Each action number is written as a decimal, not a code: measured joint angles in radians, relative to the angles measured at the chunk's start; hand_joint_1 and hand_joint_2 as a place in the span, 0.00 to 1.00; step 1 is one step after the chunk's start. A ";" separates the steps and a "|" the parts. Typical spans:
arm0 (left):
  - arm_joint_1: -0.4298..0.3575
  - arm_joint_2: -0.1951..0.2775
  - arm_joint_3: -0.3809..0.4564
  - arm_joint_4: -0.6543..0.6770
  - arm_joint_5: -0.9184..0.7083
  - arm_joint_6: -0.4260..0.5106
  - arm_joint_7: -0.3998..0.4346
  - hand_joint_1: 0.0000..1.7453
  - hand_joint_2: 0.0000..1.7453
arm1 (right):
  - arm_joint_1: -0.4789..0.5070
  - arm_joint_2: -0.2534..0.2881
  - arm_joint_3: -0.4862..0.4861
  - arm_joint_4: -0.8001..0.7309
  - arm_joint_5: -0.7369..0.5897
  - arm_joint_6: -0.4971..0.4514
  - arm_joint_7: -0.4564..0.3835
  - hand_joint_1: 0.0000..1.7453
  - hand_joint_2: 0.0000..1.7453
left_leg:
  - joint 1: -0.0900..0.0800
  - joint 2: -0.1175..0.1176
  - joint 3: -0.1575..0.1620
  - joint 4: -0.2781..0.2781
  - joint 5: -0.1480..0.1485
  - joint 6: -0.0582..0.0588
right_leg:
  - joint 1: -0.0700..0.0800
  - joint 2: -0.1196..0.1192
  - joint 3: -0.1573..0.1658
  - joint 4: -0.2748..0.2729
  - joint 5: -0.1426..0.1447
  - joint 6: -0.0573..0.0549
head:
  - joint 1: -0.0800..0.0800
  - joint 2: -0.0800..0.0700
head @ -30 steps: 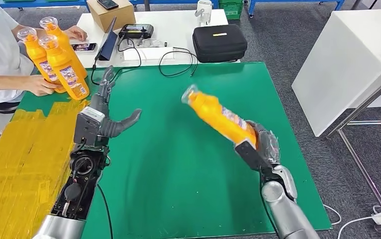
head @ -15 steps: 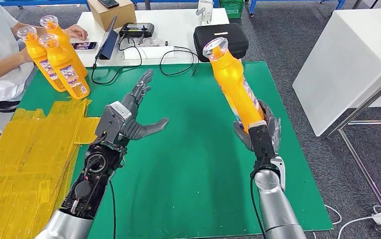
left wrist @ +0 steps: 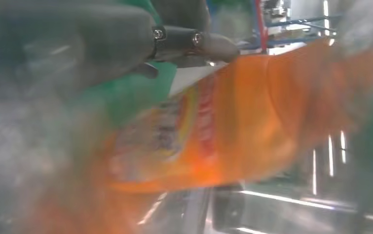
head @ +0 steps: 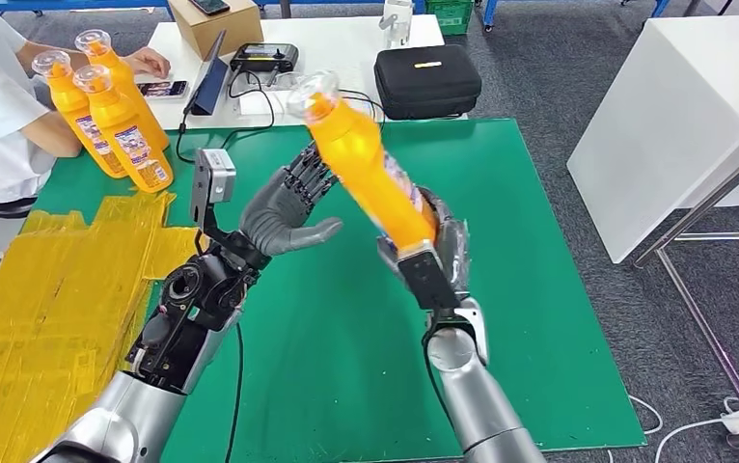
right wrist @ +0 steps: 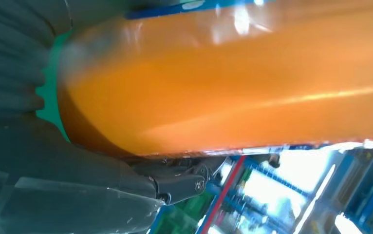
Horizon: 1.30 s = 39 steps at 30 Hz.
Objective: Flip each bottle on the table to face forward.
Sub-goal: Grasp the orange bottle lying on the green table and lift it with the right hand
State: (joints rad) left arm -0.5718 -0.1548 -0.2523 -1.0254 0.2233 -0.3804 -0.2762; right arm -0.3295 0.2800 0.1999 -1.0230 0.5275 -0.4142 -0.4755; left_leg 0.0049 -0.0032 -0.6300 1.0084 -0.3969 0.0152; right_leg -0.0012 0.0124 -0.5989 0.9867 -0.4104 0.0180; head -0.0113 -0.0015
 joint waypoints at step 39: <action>0.010 0.028 -0.001 0.076 -0.009 0.119 -0.060 1.00 1.00 | -0.038 0.039 0.199 0.185 -0.037 0.073 0.020 1.00 1.00 | -0.001 0.000 -0.002 0.000 0.000 0.000 | 0.000 -0.001 -0.001 0.000 0.000 0.000 | 0.000 0.000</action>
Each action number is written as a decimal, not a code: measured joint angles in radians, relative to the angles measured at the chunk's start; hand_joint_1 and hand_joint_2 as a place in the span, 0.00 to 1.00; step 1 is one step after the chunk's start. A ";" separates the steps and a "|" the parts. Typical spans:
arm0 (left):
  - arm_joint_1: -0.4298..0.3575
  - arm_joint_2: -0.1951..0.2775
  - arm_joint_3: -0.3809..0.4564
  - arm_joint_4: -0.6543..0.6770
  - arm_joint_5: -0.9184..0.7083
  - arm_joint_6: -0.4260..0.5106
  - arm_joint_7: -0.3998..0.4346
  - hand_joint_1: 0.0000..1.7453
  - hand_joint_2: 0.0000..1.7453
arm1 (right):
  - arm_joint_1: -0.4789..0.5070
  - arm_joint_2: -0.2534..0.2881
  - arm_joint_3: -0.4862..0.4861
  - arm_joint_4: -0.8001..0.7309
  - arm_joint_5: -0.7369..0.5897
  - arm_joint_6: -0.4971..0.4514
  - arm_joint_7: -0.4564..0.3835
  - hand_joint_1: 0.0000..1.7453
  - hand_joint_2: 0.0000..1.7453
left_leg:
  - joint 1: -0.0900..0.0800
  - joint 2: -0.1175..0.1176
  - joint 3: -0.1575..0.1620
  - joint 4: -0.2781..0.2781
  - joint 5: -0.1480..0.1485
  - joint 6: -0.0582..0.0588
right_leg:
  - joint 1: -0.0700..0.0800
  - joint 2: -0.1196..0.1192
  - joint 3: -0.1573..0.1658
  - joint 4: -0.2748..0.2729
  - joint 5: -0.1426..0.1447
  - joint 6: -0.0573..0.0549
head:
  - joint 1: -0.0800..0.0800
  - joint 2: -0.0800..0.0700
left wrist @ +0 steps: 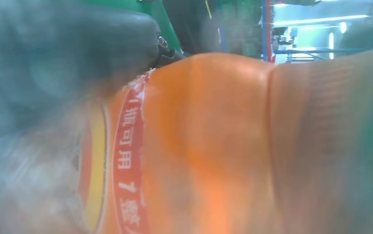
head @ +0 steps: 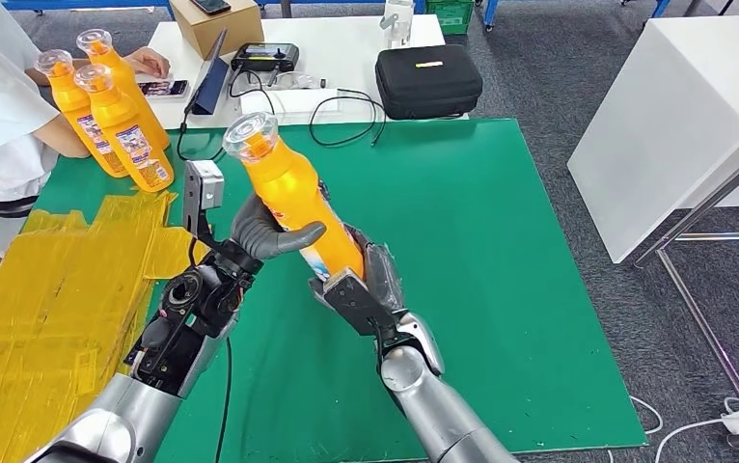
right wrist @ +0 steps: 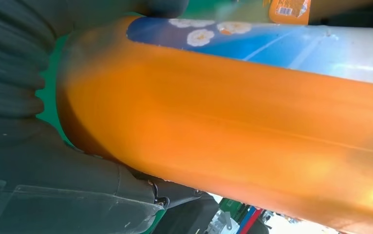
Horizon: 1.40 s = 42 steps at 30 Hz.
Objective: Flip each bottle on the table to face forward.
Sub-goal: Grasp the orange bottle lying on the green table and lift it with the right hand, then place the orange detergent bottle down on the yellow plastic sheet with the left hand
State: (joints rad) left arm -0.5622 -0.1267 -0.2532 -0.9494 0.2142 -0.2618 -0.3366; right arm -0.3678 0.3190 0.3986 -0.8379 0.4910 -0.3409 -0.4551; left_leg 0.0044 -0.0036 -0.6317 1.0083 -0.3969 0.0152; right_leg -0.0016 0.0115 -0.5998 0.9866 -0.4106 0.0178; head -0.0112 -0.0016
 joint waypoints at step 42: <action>-0.183 0.461 0.116 0.424 -1.775 0.811 0.404 1.00 1.00 | 0.205 -0.181 -0.014 -0.674 -0.097 0.020 -0.031 0.00 1.00 | 0.001 0.005 -0.002 -0.001 0.001 -0.002 | 0.001 0.004 -0.005 0.001 0.000 -0.001 | 0.000 0.000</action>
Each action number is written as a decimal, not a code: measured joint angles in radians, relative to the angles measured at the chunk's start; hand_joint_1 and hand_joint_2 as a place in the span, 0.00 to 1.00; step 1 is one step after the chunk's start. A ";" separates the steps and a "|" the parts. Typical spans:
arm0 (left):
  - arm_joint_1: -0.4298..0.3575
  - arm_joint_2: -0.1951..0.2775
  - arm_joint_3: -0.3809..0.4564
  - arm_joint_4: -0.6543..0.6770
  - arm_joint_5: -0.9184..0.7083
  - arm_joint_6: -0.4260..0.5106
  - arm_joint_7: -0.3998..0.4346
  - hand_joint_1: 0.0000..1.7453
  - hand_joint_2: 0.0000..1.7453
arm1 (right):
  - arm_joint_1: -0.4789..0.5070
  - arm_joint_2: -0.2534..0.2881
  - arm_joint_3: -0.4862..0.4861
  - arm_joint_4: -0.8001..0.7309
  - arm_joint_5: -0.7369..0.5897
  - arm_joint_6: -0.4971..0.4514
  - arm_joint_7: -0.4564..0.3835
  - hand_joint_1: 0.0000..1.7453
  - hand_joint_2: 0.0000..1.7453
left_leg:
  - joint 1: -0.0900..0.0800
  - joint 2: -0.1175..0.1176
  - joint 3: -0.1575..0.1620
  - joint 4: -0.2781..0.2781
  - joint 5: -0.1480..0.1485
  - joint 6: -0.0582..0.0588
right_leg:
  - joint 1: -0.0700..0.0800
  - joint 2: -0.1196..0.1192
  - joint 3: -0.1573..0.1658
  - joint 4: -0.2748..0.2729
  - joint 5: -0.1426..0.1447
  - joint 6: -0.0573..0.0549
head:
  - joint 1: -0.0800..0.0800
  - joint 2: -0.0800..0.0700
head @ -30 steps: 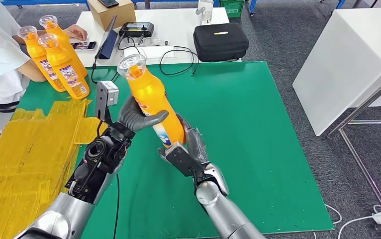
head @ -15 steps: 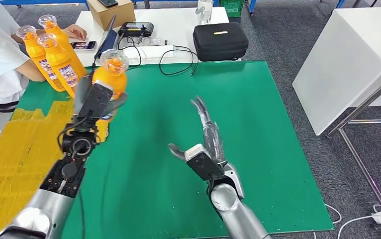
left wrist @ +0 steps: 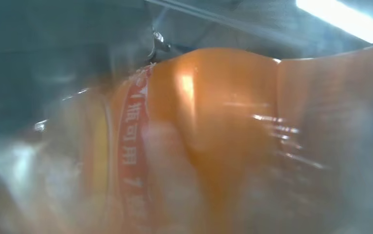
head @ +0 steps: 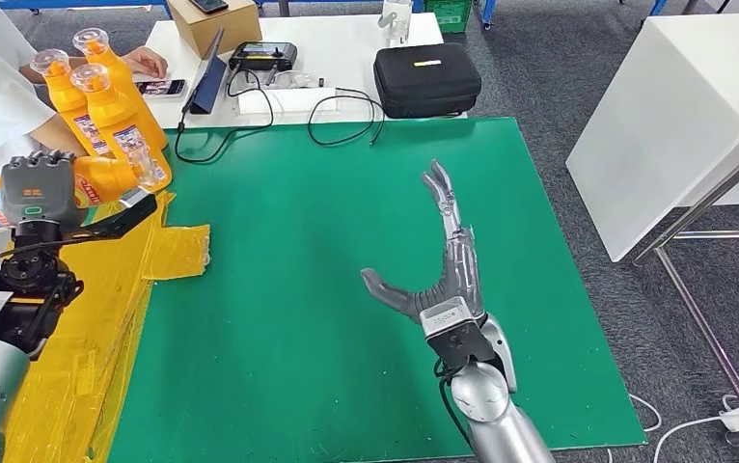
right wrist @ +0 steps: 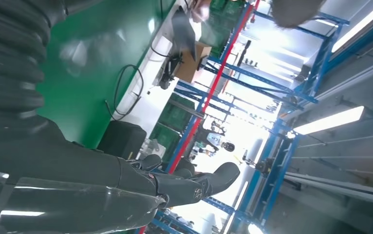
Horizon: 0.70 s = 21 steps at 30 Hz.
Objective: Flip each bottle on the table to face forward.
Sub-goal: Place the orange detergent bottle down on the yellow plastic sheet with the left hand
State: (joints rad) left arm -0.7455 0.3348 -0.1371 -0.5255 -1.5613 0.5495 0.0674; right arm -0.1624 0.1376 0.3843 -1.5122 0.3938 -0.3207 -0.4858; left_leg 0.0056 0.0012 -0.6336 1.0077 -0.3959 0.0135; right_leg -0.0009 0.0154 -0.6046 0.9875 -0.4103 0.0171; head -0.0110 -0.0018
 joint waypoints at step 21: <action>-0.021 0.047 0.002 0.170 0.191 -0.255 -0.077 1.00 1.00 | 0.000 -0.014 0.006 -0.019 -0.011 -0.018 0.003 0.00 1.00 | 0.000 -0.002 0.000 0.000 0.000 0.000 | 0.000 -0.001 0.000 0.000 0.000 0.000 | 0.000 0.000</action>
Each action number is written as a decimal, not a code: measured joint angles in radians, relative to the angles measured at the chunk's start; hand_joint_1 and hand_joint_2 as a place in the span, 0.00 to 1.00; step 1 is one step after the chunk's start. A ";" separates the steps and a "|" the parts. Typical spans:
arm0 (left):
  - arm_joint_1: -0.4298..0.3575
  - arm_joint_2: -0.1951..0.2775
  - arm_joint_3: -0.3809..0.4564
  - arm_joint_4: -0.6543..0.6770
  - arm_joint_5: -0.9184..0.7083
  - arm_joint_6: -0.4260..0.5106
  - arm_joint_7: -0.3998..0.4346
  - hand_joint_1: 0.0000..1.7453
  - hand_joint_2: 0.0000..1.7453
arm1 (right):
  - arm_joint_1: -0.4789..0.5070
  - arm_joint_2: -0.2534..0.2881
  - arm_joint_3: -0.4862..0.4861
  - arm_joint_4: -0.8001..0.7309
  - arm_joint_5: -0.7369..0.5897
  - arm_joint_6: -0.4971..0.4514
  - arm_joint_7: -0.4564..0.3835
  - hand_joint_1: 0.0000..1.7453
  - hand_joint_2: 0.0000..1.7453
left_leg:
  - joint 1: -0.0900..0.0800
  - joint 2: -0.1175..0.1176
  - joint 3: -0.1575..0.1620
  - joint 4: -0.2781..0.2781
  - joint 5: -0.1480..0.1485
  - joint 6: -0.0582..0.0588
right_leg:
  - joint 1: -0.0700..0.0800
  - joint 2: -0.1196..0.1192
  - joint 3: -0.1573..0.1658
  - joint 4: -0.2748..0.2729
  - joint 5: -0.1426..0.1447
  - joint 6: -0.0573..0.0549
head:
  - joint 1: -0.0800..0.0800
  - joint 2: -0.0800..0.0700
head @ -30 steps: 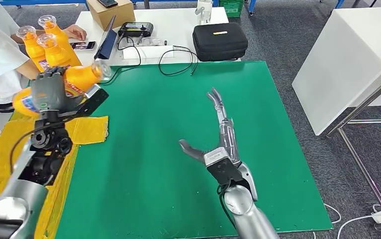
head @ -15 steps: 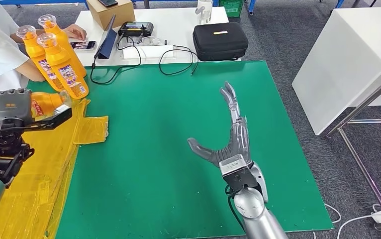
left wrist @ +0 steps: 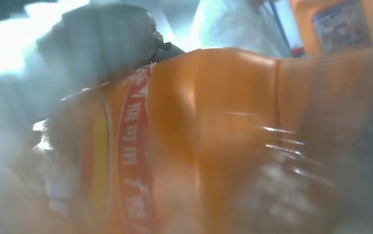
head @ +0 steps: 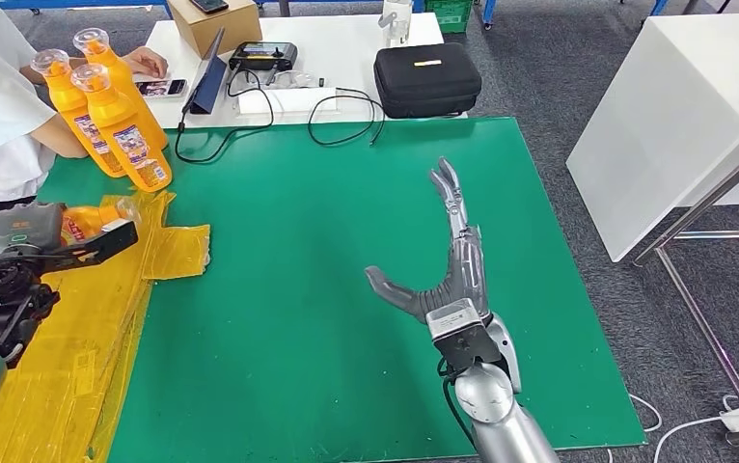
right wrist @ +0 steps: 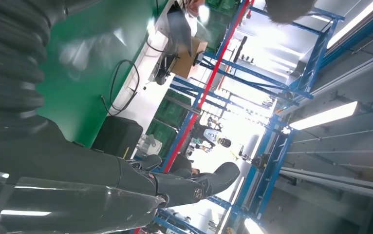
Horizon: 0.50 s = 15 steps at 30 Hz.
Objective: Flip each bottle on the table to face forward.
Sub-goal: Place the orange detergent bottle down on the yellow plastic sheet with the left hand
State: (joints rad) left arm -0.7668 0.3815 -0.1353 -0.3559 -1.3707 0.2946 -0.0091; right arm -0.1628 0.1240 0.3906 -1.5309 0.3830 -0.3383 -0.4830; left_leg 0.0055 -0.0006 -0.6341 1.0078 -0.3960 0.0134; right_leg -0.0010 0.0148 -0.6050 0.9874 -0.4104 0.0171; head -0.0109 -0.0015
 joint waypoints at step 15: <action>0.024 -0.073 0.142 0.006 0.131 -0.046 -0.234 1.00 1.00 | -0.026 0.000 0.001 0.029 -0.008 0.021 0.010 0.00 1.00 | 0.000 -0.002 0.000 0.000 0.000 0.000 | 0.000 -0.001 0.000 0.000 0.000 0.000 | 0.000 0.000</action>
State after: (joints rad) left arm -0.7433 0.3085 0.0062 -0.3494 -1.2397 0.2487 -0.2429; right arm -0.1889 0.1244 0.3915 -1.5022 0.3749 -0.3169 -0.4730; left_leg 0.0054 -0.0027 -0.6346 1.0079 -0.3960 0.0135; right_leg -0.0011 0.0139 -0.6047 0.9873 -0.4103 0.0171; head -0.0109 -0.0016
